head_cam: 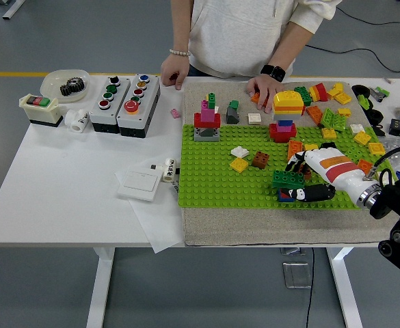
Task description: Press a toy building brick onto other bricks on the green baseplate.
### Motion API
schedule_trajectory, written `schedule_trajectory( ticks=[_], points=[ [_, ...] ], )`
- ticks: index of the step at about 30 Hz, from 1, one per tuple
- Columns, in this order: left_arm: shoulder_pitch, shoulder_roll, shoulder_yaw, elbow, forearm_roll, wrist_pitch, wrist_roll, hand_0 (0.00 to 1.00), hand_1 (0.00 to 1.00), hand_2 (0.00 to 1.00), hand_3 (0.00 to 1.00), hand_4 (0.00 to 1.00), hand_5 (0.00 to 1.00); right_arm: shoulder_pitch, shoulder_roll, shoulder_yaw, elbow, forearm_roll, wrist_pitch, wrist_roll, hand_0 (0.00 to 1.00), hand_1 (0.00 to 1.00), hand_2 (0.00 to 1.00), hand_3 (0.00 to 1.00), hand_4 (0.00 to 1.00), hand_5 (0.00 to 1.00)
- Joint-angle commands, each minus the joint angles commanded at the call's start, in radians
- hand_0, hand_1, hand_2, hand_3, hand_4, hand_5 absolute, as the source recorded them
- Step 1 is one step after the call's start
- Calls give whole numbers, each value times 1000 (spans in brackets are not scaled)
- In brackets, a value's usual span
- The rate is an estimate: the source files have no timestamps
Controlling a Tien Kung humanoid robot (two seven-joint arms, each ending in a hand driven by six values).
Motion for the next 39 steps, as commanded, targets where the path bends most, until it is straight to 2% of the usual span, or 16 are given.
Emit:
schedule_trajectory(
  ticks=[10, 11, 17, 39],
  points=[
    [3, -1, -7, 0, 8, 1, 5, 510, 610, 769, 795, 842, 823, -2, 1, -7, -3, 1, 3, 6, 439, 443, 502, 540, 829, 476],
    [4, -1, -8, 0, 9, 1, 5, 511, 609, 769, 795, 842, 824, -2, 1, -7, -3, 1, 4, 6, 422, 430, 496, 535, 795, 497],
    [6, -1, -13, 0, 17, 2, 8, 511, 612, 770, 795, 842, 824, -4, 1, -9, -5, 2, 4, 6, 420, 426, 492, 531, 775, 518],
    [4, -1, -14, 0, 20, 1, 8, 512, 610, 769, 795, 844, 826, -4, -2, -10, -15, 14, -9, 34, 410, 420, 488, 529, 739, 532]
  ],
)
